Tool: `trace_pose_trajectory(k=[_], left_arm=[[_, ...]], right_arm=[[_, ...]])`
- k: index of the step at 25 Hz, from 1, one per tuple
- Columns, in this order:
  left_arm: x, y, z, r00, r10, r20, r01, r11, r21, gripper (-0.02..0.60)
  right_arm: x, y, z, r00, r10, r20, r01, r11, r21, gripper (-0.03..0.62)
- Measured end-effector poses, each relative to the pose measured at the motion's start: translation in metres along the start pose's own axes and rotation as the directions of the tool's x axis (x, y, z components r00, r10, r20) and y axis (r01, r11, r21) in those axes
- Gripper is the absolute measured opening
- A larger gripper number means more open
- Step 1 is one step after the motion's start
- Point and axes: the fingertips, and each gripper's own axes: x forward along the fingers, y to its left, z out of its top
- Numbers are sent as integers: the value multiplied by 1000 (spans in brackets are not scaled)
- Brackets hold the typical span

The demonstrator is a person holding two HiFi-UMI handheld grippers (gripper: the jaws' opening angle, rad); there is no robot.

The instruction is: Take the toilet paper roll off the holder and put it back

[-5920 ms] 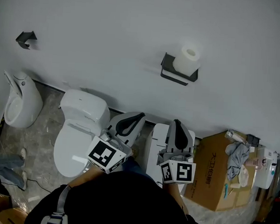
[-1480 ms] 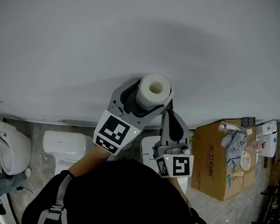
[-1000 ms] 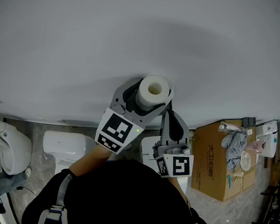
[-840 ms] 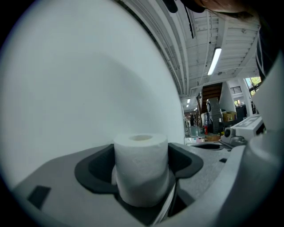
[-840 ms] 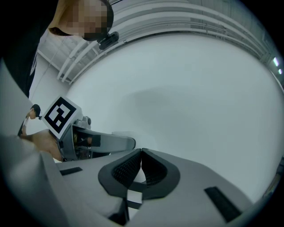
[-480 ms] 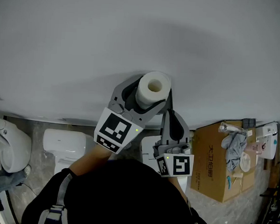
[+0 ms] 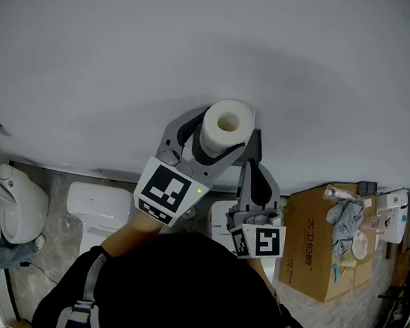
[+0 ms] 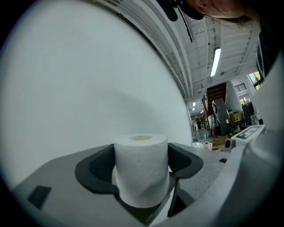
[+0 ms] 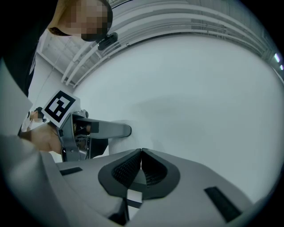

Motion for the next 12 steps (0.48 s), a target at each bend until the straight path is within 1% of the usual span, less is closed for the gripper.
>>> trace_pose_trajectory(k=[3,6,9,12], left_arm=[[-9,5,2,1000,23,1,-23,1000,1,362],[-19,10,4,999,52,-3,-52,998,-17,362],[-30,17,5,997,77,1,-77,997,7,362],[-41,25,5,995,105,-1,-105,994,10,362]], right_arm=[[1,8,1,1000,18,7,-18,1000,5,23],[1,14,2,999,33,5,-33,999,6,23],[2,21,2,999,43,3,-43,999,1,23],[3,25,3,999,50,7,-50,999,-7,23]])
